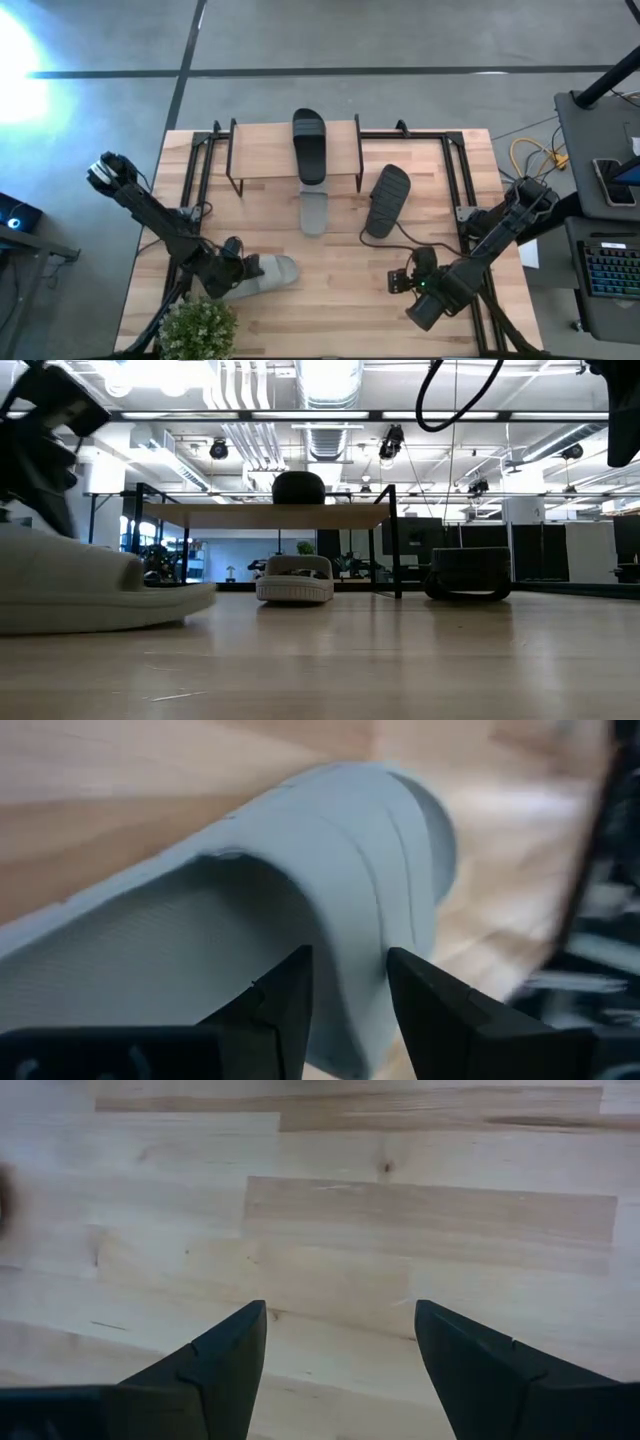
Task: Pick and place slides into the shelf
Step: Put the bottom gray slide under the shelf
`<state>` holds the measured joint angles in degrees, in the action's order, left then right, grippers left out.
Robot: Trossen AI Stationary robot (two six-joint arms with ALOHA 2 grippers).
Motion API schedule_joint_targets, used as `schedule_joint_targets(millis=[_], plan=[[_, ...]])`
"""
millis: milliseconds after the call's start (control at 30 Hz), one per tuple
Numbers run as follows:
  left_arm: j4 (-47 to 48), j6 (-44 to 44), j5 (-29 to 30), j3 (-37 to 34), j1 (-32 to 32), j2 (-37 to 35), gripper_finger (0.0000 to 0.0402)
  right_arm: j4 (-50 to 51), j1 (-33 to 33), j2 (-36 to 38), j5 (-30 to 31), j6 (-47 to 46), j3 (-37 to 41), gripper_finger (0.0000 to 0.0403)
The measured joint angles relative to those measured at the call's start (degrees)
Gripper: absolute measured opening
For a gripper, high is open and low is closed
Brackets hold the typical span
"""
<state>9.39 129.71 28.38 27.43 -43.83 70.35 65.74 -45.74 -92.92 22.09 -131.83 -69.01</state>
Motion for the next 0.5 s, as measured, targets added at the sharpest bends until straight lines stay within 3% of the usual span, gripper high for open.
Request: schedule_joint_targets(millis=[133,333,500], plan=[[-6.0,-1.1,3.9,-1.5,1.6,2.4,0.0106,0.0,0.0,0.0,0.0,0.0,0.2,0.0247],[-6.4,-2.6,5.1,-1.5,5.3,3.7,0.0017,0.0,0.0,0.0,-0.2,0.0,0.3,0.0247],[-4.4,-3.1,8.6,-1.6,11.2,2.8,0.0003,0.0,0.0,0.0,-0.2,-0.2,0.3,0.0247]])
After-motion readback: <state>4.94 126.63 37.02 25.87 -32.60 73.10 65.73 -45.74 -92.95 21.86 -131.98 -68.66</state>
